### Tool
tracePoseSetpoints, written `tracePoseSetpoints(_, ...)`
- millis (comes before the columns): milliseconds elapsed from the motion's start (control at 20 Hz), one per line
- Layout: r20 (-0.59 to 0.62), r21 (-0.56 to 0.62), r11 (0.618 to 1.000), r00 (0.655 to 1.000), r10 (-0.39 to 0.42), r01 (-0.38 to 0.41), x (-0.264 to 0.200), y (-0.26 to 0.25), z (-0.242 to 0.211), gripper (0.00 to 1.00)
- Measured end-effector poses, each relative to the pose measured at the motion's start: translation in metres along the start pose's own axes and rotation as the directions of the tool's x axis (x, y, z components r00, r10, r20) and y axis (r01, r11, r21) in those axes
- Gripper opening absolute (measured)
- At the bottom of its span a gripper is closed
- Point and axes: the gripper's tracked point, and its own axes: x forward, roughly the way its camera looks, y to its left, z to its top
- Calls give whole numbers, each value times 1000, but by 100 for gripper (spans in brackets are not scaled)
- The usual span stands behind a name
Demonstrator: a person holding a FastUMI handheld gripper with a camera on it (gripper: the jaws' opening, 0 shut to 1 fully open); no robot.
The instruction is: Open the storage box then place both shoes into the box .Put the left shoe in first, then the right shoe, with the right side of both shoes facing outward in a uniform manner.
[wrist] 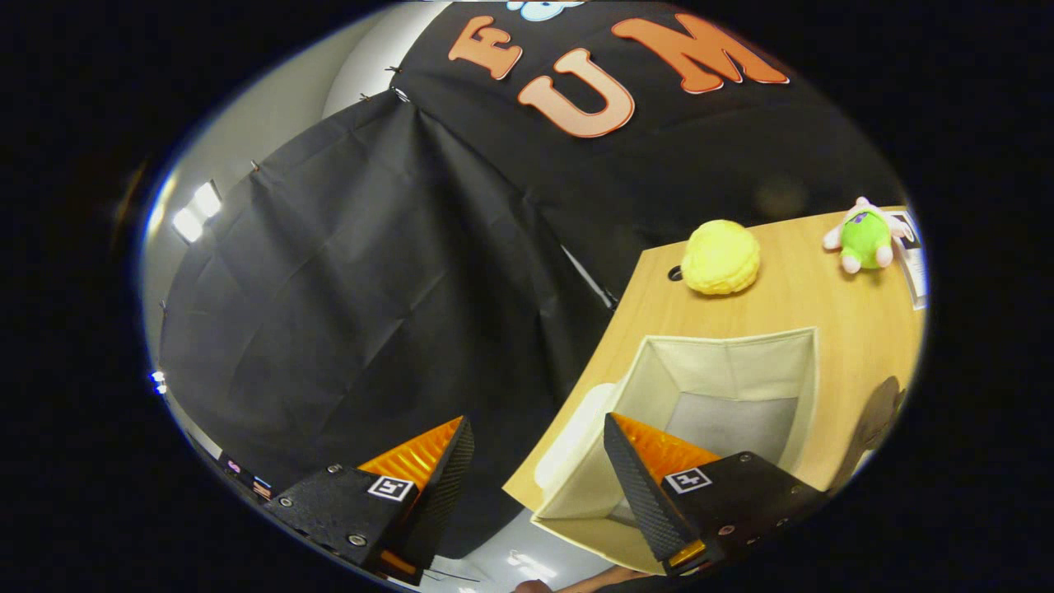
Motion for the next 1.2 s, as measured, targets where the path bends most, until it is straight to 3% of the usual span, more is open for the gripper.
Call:
tracePoseSetpoints(250, 11, -72, 984, 987, -161, 161, -49, -78, -22, 96)
tracePoseSetpoints(650, -13, -112, 922, 927, -375, 371, -111, -195, -49, 96)
tracePoseSetpoints(1000, -69, -88, 882, 880, -469, 463, -144, -272, -83, 95)
tracePoseSetpoints(1200, -124, -83, 861, 852, -508, 501, -144, -306, -108, 89)
